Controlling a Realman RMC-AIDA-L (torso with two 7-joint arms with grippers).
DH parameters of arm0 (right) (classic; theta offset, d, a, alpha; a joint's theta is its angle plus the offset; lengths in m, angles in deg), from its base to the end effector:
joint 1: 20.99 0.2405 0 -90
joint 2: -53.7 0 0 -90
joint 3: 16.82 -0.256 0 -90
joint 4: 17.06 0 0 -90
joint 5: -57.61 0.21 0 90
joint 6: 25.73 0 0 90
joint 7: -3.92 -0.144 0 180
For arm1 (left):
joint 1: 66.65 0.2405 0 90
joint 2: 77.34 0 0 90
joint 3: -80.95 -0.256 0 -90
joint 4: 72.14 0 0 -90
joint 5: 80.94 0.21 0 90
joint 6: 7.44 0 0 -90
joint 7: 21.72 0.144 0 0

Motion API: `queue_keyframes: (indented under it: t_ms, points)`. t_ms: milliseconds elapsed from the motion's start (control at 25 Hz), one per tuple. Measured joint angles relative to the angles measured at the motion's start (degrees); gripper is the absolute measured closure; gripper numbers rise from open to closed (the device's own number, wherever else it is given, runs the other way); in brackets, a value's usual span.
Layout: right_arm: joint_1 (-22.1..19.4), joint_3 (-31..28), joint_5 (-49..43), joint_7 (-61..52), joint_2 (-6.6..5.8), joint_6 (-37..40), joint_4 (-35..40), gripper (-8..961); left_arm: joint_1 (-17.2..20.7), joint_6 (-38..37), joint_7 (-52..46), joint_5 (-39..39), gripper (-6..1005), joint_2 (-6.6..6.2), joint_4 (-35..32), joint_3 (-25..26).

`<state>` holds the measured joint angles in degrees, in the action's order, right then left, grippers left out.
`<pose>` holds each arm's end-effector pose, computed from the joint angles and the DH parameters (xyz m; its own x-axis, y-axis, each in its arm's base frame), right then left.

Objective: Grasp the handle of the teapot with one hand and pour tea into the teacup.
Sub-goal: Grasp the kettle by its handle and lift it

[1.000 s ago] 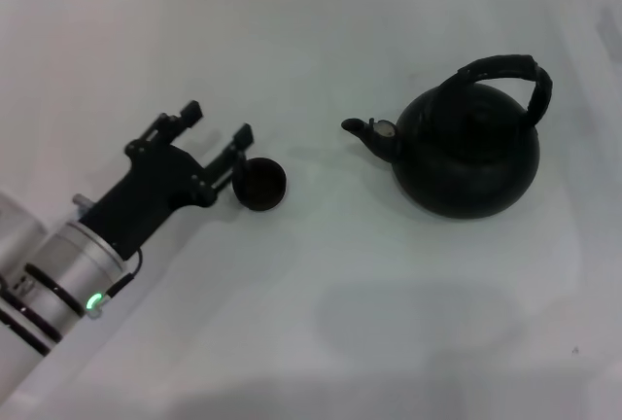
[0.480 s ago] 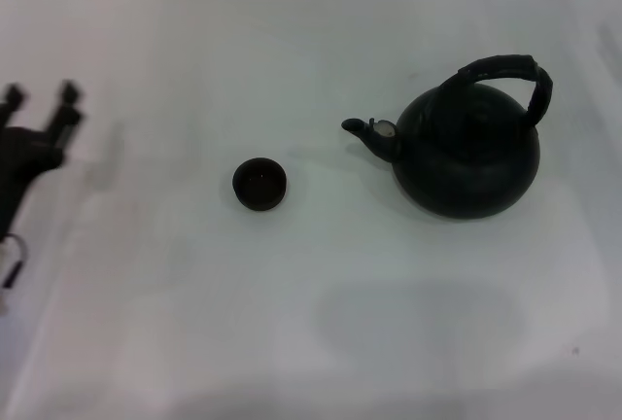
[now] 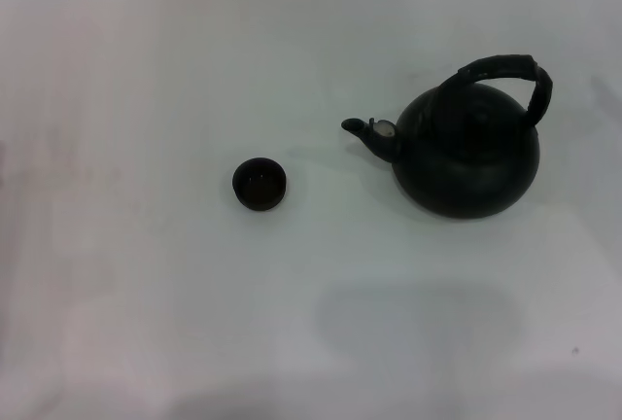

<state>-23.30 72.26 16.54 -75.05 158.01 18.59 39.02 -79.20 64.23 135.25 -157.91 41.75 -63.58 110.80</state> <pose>0.3531 0.2891 0.0903 0.4995 -0.3164 -0.8064 -0.8592 -0.2996 -0.4147 -0.4005 0.2424 0.0016 0.4491 0.0034 0.8935 0.8811 0.1639 -0.4436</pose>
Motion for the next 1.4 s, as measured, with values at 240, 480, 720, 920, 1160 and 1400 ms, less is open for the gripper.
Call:
queue_keyframes:
  t_ms: [240,480,720,920,1160,1400]
  points:
    - [-2.25,-11.23,-41.21,-34.11,1.78,6.91,15.74,118,-1.06,-3.61,-0.08,-1.22,261,0.03,0.29,0.14]
    - [0.73,-25.58,-71.23,-49.73,9.68,25.32,26.0,118,-1.75,-4.53,-0.09,-5.43,261,0.27,1.87,0.51]
    - [0.46,-26.5,-76.64,-54.4,11.31,31.51,32.92,118,-2.08,-4.5,-2.34,-5.42,272,0.12,1.96,0.36]
    - [0.58,-22.32,-76.55,-54.64,11.57,28.54,31.29,119,-1.59,-5.09,-6.61,-5.2,287,0.18,2.0,0.2]
    - [1.29,-15.9,-76.28,-54.66,11.5,19.74,27.88,124,-0.83,-5.59,-7.75,-5.2,316,0.27,2.25,0.03]
    - [3.21,-14.78,-75.13,-54.69,11.47,17.17,23.73,130,-0.42,-4.81,-10.36,-3.26,390,0.07,2.05,-0.05]
